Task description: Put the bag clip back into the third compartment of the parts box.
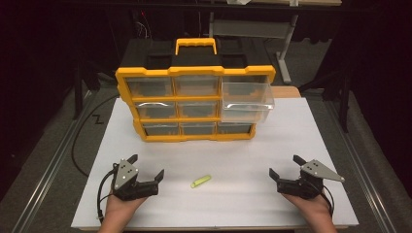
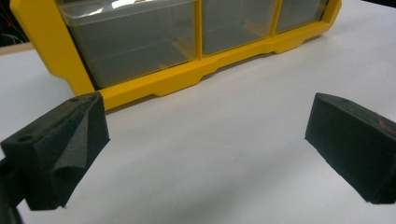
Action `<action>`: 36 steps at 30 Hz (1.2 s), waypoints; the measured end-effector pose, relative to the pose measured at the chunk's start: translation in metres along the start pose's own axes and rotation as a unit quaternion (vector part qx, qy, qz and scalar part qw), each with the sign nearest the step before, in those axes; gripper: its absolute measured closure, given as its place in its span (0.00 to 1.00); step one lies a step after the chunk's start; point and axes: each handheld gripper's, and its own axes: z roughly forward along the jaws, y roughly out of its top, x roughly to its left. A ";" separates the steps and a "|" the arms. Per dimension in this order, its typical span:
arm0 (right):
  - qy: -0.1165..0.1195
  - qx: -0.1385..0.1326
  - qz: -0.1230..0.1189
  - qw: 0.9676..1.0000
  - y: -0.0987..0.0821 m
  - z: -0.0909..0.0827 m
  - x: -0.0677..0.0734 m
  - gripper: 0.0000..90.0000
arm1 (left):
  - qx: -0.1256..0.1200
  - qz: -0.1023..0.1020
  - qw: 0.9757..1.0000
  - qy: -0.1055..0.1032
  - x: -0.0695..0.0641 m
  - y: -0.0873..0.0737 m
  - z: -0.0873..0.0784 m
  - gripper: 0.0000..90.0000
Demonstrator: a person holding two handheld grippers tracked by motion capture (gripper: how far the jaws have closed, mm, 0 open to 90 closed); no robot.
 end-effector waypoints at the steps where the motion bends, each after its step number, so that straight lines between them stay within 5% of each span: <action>1: -0.002 0.003 -0.001 1.000 0.000 0.001 0.000 0.00 | 0.000 -0.001 1.000 0.001 0.000 0.000 0.000 0.01; 18: 0.004 0.017 -0.009 1.000 0.001 0.014 0.001 0.00 | -0.005 -0.007 1.000 -0.013 0.002 0.000 0.001 0.00; 36: 0.059 0.041 -0.026 0.997 0.024 0.064 0.043 0.00 | -0.006 -0.001 1.000 -0.020 0.001 0.001 0.002 0.00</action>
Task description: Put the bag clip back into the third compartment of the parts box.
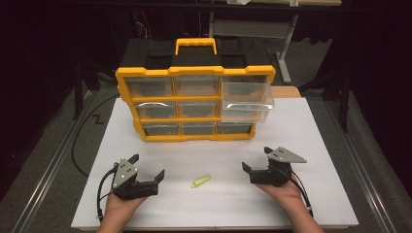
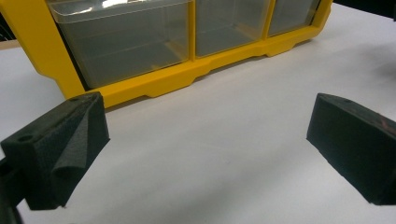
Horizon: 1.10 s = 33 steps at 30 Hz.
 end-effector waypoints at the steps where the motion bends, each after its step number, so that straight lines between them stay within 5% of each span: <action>1: 0.003 0.003 -0.002 1.000 0.001 0.003 0.002 0.00 | 0.000 0.000 1.000 0.000 0.000 0.000 0.000 0.00; 23: 0.079 0.047 -0.048 0.995 0.025 0.068 0.055 0.22 | -0.005 0.000 1.000 -0.002 0.000 0.001 -0.002 0.00; 27: 0.092 0.060 -0.055 0.992 0.027 0.075 0.063 0.37 | -0.006 0.000 1.000 -0.002 0.000 0.001 -0.002 0.00; 33: 0.125 0.080 -0.060 0.987 0.028 0.082 0.073 0.83 | -0.010 0.000 1.000 -0.004 0.000 0.001 -0.002 0.00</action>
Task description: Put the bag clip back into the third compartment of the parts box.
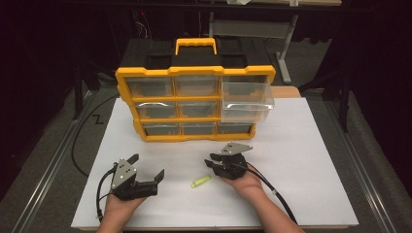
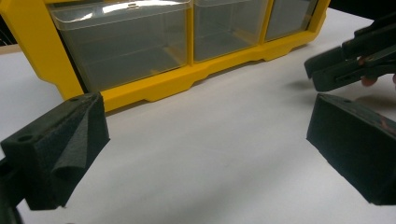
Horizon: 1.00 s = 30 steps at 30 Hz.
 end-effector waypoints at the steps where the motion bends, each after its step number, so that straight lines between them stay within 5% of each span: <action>1: 0.005 0.012 -0.005 1.000 0.000 0.003 0.002 0.97 | 0.001 0.000 1.000 0.000 0.000 0.000 0.000 0.00; 10: 0.034 0.041 -0.028 0.998 -0.003 0.003 0.009 1.00 | -0.001 -0.001 1.000 -0.003 0.001 0.000 -0.001 0.00; 30: 0.038 0.074 -0.046 0.995 -0.017 -0.010 0.021 1.00 | -0.004 -0.005 1.000 -0.003 0.001 0.001 -0.002 0.00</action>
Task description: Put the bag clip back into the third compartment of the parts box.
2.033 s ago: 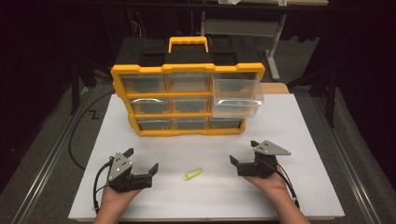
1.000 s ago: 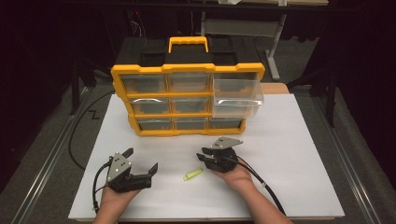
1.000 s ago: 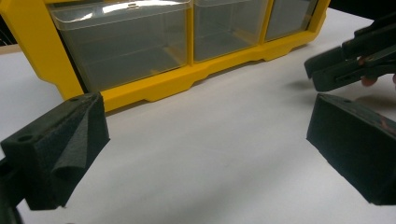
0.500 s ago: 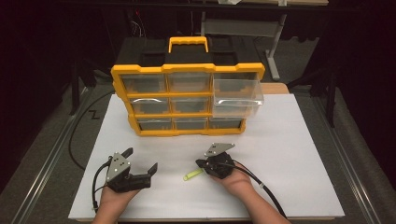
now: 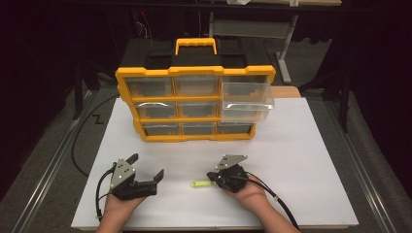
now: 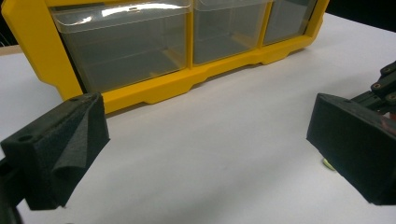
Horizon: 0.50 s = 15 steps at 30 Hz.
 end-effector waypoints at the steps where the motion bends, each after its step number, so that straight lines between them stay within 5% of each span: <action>1: 0.001 0.001 0.001 1.000 -0.001 -0.001 0.001 1.00 | 0.000 0.000 1.000 0.000 0.000 0.000 0.000 0.00; 15: 0.034 0.005 -0.009 0.999 -0.006 -0.006 0.016 1.00 | -0.001 -0.006 1.000 0.000 0.002 0.000 -0.001 0.00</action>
